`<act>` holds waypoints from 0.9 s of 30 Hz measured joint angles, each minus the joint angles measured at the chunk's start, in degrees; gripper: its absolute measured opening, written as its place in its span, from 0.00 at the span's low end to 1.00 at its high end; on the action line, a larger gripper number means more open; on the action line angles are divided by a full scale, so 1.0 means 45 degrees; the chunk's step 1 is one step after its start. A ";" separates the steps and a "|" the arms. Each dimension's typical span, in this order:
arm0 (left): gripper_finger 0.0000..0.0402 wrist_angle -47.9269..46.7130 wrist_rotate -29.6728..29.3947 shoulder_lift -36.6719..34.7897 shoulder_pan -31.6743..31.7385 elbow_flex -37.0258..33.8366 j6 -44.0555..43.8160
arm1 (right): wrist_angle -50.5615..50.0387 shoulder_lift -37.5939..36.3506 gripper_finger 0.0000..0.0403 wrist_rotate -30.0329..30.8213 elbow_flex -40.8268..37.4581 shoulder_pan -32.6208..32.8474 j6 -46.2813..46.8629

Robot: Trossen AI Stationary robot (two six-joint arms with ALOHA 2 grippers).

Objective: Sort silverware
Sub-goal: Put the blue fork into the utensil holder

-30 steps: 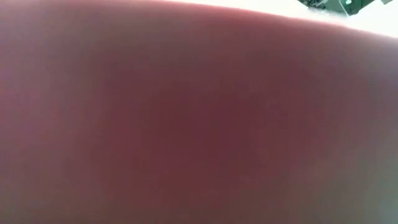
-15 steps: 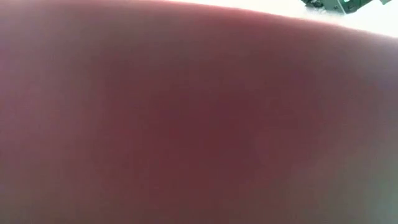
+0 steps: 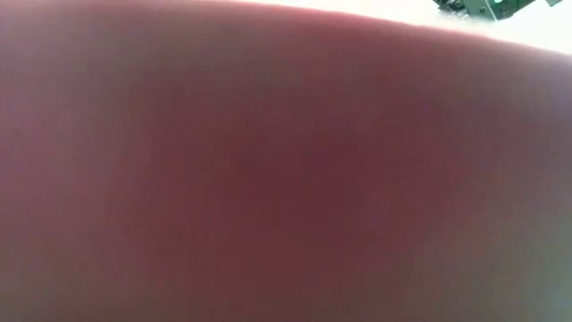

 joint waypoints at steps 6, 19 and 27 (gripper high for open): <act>0.15 0.0004 -0.0018 0.0000 0.0000 0.0000 0.0005 | -0.0102 0.0000 0.40 -0.0001 0.0000 0.0000 0.0000; 0.16 -0.0671 0.0077 -0.1108 -0.0201 0.0503 0.0763 | -0.0126 0.0000 0.40 -0.0005 0.0000 0.0000 0.0013; 0.16 -0.5107 0.0545 -0.3354 -0.0645 0.0554 0.0792 | 0.0961 0.0000 0.40 -0.0013 -0.0010 0.0002 0.0298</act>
